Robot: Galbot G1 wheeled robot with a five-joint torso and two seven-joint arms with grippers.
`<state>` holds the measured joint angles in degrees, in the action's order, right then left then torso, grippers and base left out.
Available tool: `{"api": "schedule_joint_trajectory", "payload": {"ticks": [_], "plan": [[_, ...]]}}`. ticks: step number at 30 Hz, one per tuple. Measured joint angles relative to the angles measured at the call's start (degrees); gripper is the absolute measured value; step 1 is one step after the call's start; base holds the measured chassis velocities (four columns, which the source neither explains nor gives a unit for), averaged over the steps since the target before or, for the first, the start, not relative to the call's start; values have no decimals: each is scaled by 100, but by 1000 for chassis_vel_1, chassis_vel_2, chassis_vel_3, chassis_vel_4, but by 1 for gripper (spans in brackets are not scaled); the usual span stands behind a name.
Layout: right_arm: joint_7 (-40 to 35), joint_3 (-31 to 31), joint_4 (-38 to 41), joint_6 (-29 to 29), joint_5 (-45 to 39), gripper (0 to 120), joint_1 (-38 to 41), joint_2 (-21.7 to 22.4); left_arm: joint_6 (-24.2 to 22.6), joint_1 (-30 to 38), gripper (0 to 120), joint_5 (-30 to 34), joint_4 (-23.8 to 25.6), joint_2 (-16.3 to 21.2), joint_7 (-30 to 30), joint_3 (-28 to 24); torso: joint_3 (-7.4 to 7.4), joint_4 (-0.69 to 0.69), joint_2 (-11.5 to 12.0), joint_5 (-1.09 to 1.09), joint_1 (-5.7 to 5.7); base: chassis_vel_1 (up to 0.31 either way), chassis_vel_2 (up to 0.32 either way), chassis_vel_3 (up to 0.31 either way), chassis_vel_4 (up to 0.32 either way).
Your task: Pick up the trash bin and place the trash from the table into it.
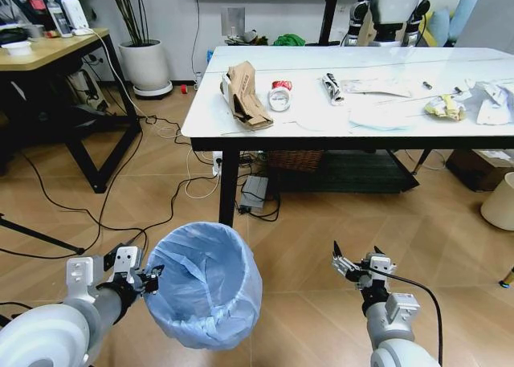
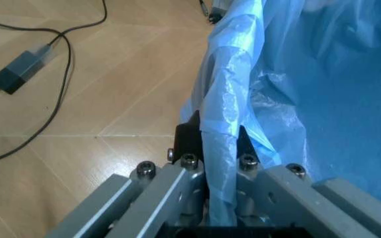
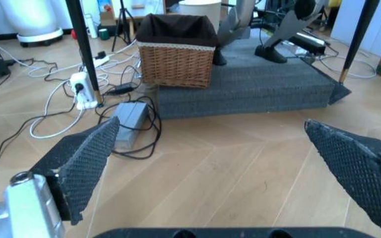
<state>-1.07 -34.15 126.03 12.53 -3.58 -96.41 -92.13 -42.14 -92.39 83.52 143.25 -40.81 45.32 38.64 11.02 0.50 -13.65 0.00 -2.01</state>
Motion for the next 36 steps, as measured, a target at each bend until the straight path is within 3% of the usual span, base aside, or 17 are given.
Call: {"api": "schedule_joint_trajectory", "payload": {"ticks": [36], "plan": [[56, -47, 1229, 3, -349, 100, -609, 0, 0, 78, 0, 177, -1, -222, 7, -53, 553, 0, -837, 0, -284, 0, 0, 0, 0]]}}
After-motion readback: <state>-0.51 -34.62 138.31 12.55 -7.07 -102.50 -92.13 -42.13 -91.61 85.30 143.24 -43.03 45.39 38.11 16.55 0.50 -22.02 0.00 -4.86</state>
